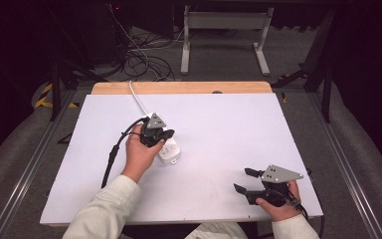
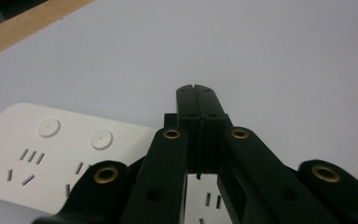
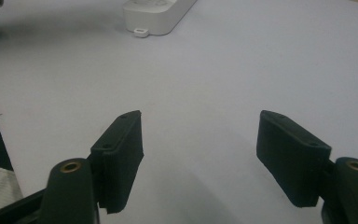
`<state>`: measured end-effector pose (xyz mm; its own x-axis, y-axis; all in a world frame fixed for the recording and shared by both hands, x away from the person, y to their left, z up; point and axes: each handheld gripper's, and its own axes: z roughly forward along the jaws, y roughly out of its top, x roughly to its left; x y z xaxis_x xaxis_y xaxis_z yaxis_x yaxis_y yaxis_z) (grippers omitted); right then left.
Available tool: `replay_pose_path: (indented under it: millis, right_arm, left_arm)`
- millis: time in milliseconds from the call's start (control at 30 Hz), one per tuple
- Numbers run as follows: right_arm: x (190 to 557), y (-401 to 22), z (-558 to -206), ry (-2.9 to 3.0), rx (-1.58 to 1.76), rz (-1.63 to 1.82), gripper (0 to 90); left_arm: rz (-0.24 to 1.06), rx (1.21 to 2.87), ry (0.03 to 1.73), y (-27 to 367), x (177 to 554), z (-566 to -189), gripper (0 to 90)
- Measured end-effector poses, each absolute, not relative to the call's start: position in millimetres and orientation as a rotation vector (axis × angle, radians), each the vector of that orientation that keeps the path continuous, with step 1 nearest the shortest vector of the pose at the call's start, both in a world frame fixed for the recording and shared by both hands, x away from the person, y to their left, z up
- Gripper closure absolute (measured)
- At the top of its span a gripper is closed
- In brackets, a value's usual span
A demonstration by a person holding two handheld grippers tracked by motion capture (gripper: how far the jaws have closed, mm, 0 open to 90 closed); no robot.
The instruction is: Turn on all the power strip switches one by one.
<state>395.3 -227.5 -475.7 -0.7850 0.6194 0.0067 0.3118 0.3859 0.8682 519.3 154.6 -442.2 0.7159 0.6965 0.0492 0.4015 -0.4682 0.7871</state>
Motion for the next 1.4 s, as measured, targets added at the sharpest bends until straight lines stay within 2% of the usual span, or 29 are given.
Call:
replay_pose_path:
  millis: [667, 1400]
  right_arm:
    - [395, -228, -476, 2.332, 0.812, 1.358, 32.2]
    - [394, -226, -476, 2.339, 0.806, 1.347, 32.2]
  left_arm:
    - [0.458, 2.163, 0.881, 163, 533, -463, 90.0]
    - [0.445, 2.142, 0.913, 164, 533, -465, 90.0]
